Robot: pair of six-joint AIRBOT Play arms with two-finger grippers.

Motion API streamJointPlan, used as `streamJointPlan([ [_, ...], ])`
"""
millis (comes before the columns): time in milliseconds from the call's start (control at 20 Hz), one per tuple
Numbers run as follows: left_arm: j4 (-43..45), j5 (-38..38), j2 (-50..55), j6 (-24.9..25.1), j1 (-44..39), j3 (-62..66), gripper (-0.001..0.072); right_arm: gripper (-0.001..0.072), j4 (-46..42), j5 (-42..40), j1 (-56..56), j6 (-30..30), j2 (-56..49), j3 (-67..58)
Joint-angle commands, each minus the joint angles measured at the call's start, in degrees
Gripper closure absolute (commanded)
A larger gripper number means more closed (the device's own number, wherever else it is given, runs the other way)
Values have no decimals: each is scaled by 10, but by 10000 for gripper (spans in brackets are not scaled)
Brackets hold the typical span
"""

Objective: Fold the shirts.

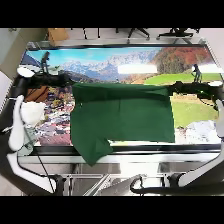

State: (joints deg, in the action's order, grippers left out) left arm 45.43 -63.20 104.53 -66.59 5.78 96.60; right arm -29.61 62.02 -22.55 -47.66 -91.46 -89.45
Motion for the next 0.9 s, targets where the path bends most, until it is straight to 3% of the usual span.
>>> streamJointPlan([
  [0, 3, -7, 100, -45, -6, 83, 692, 698, 0, 9, 2, -8, -70, -77],
  [350, 176, -134, 107, -150, -36, 126, 693, 697, -94, 64, 3, -30, -73, -110],
  [550, 288, -137, 107, -200, -59, 126, 692, 696, -144, 69, 3, -46, -75, -110],
  [850, 287, -87, 118, -198, -67, 115, 692, 696, -148, 74, 9, -49, -87, -110],
])
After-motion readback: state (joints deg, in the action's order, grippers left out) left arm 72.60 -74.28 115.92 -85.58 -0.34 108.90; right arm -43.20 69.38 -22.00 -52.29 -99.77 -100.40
